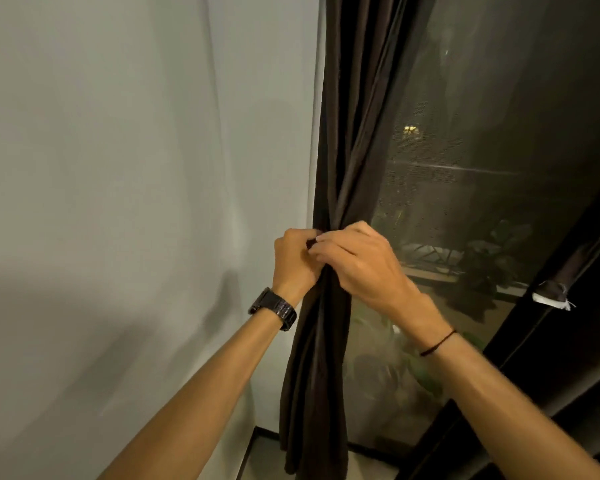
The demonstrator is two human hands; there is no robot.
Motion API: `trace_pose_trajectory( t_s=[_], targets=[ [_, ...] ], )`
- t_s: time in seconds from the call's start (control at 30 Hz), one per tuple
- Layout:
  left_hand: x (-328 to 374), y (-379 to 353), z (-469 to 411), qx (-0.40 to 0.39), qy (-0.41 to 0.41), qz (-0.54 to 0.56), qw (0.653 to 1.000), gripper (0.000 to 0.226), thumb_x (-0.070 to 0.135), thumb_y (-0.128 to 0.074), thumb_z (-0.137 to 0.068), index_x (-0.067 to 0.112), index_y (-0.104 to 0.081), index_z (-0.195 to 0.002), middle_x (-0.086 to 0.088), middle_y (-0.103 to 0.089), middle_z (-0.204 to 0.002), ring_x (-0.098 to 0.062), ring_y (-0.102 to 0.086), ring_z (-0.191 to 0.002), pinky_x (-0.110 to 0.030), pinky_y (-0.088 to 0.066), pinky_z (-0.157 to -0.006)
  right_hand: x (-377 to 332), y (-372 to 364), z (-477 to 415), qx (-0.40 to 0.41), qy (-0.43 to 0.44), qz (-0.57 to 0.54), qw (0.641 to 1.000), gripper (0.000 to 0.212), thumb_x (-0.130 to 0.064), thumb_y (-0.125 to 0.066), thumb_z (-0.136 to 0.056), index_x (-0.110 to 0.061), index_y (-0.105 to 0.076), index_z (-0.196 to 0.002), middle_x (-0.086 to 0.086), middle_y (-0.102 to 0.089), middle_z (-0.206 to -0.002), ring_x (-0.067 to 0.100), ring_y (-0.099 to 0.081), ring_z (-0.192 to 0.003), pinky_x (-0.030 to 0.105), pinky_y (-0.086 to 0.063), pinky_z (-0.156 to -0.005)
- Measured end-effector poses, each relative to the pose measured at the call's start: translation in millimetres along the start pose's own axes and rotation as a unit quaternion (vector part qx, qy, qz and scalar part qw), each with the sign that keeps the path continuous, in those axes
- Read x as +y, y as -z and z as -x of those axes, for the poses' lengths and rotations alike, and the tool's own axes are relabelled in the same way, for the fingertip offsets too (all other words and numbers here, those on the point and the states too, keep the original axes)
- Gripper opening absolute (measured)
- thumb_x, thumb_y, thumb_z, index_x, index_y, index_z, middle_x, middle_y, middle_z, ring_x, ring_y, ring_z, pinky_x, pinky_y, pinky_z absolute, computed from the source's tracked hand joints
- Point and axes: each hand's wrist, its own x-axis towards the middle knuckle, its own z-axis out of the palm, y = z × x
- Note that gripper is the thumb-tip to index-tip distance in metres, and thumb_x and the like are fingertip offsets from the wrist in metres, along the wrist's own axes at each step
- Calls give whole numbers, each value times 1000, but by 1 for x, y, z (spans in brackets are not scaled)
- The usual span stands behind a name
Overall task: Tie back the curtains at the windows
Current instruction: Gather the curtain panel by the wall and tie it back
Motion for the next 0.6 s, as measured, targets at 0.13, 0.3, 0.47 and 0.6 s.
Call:
trace_pose_trajectory(
  t_s=[0.13, 0.3, 0.47, 0.6],
  targets=[
    [-12, 14, 16, -99, 32, 120, 987, 43, -16, -61, -86, 11, -79, -114, -2, -80, -111, -12, -74, -108, -26, -58, -95, 20, 7, -14, -60, -120, -39, 990, 18, -12, -71, -90, -12, -64, -107, 0, -72, -96, 23, -72, -79, 43, -56, -62],
    [-19, 25, 14, -128, -32, 74, 988, 43, -7, -77, -85, 12, -75, -123, -2, -73, -129, -6, -69, -116, -20, -53, -104, 16, 6, -15, -18, -289, -135, 948, 18, -19, -84, -81, -16, -75, -96, -4, -77, -87, 7, -73, -83, 32, -60, -77],
    [-28, 30, 4, -69, -198, -40, 977, 17, 2, -80, -86, 7, -83, -102, -5, -80, -108, -8, -72, -95, -18, -57, -86, 23, 11, -22, -15, -386, -178, 905, 15, -23, -89, -75, -20, -78, -86, -10, -72, -73, 3, -69, -69, 30, -60, -72],
    [-16, 26, 1, -67, -217, -41, 973, 8, 14, -77, -91, 10, -83, -88, -1, -79, -87, -3, -69, -79, -14, -52, -75, 24, 15, -26, -42, -400, -196, 894, 13, -18, -86, -79, -21, -73, -79, -8, -69, -67, 5, -66, -62, 33, -59, -68]
  ],
)
